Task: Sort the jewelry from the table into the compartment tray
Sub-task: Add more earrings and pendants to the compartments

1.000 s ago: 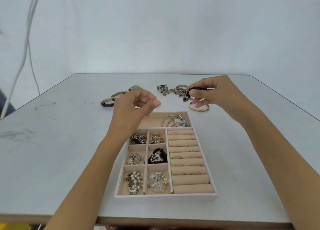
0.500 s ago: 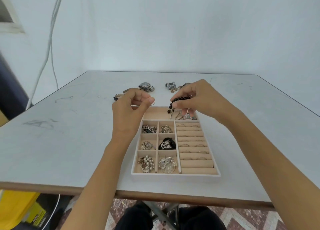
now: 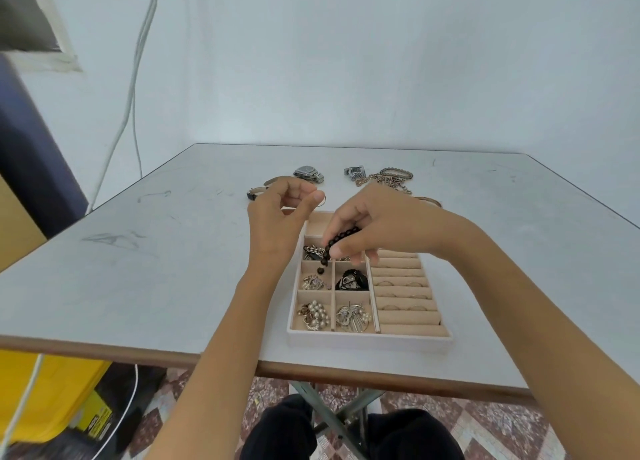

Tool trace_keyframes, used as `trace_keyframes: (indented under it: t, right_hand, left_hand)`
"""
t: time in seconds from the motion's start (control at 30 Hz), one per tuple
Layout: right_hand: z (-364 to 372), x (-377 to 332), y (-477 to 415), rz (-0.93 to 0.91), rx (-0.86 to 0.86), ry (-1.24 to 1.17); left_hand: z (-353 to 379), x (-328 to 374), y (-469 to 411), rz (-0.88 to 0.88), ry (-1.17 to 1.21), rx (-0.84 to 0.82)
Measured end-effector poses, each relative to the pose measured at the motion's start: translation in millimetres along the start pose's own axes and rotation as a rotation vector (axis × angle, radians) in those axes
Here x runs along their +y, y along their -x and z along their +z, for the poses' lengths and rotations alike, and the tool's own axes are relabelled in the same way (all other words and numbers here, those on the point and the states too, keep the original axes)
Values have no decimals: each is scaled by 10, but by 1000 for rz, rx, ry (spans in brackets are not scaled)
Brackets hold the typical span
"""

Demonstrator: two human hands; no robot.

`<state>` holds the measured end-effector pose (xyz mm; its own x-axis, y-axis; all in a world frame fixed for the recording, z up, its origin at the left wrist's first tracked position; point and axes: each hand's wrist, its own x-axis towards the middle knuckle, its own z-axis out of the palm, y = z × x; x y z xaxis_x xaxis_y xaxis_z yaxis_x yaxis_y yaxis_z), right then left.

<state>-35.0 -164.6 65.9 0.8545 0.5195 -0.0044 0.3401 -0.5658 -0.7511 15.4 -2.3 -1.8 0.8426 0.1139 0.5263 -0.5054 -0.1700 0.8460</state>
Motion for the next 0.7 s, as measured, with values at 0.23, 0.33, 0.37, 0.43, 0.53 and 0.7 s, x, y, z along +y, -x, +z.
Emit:
trace_keyframes:
  t: [0.23,0.33,0.37,0.43,0.53,0.7]
  right_hand:
    - [106,-64,-73,44,-31,186]
    - [159,-69,-114,56,35,264]
    - [181,-72,-125,62,46,277]
    - [227,-89,-138,76,47,290]
    - [293,-88,-190,75,43,330]
    - [363,-94,-220,40,113,359]
  left_hand:
    - [2,0,-2,-28,20,12]
    - [-4,-13,-7,-26,30,15]
    - [-7,-17,-8,-27,37,19]
    - [-13,-22,-11,-29,43,26]
    - [-5,-16,-18,-34,48,32]
    - [-1,-8,-12,-10,34,39]
